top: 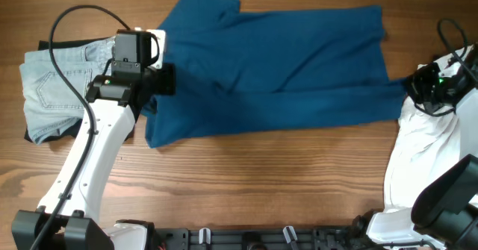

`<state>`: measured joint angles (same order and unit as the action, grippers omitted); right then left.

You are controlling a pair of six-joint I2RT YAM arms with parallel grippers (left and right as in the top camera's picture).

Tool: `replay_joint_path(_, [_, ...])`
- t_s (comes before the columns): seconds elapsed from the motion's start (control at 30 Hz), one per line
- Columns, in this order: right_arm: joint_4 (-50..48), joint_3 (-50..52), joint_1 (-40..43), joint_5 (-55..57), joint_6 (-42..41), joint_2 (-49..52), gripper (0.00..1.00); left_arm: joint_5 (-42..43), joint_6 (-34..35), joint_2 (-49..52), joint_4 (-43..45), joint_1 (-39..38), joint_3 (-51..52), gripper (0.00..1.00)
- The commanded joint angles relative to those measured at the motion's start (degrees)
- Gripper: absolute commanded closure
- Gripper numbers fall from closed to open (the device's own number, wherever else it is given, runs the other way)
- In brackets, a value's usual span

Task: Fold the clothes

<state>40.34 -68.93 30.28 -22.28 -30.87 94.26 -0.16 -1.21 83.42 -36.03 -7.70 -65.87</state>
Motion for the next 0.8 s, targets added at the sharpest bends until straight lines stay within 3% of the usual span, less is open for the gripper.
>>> replay_joint_path(0.0, [-2.1,-0.8,0.1,4.1,-2.6,-0.4,0.96,-1.0,-3.0,-0.5,4.1,0.2,-1.0,0.96])
replay_joint_path(0.3, [-6.4,-0.7,-0.7,4.4,-2.1,4.5,0.96,-3.2,-3.1,1.8,8.8,0.2,-0.9,0.96])
replay_joint_path(0.33, [-7.1,-0.7,-1.1,4.3,-1.8,5.1,0.89,-3.3,-3.1,2.3,8.9,0.2,-0.9,0.96])
replay_joint_path(0.37, [-7.8,-0.7,-1.6,4.1,-0.3,5.7,0.67,-3.4,-3.1,2.9,8.9,0.2,-0.9,0.92])
replay_joint_path(0.4, [-7.8,-0.7,-1.8,3.4,0.8,5.8,0.41,-3.9,-3.1,3.7,8.9,0.2,-0.9,0.77])
replay_joint_path(0.43, [-7.7,-0.7,-1.9,2.7,1.9,5.8,0.27,-4.0,-3.1,3.9,8.5,0.2,-0.9,0.61])
replay_joint_path(0.47, [-7.6,-0.7,-1.9,1.9,3.2,5.8,0.21,-4.2,-3.1,4.3,8.1,0.2,-0.9,0.52])
replay_joint_path(0.6, [-2.5,-0.7,-1.8,3.3,3.9,5.8,0.12,-5.6,-2.8,4.3,3.0,0.2,-0.9,0.38])
replay_joint_path(0.77, [8.3,-0.2,-1.8,9.2,3.8,5.8,0.07,-5.2,3.6,4.6,-7.5,1.5,-0.7,0.33])
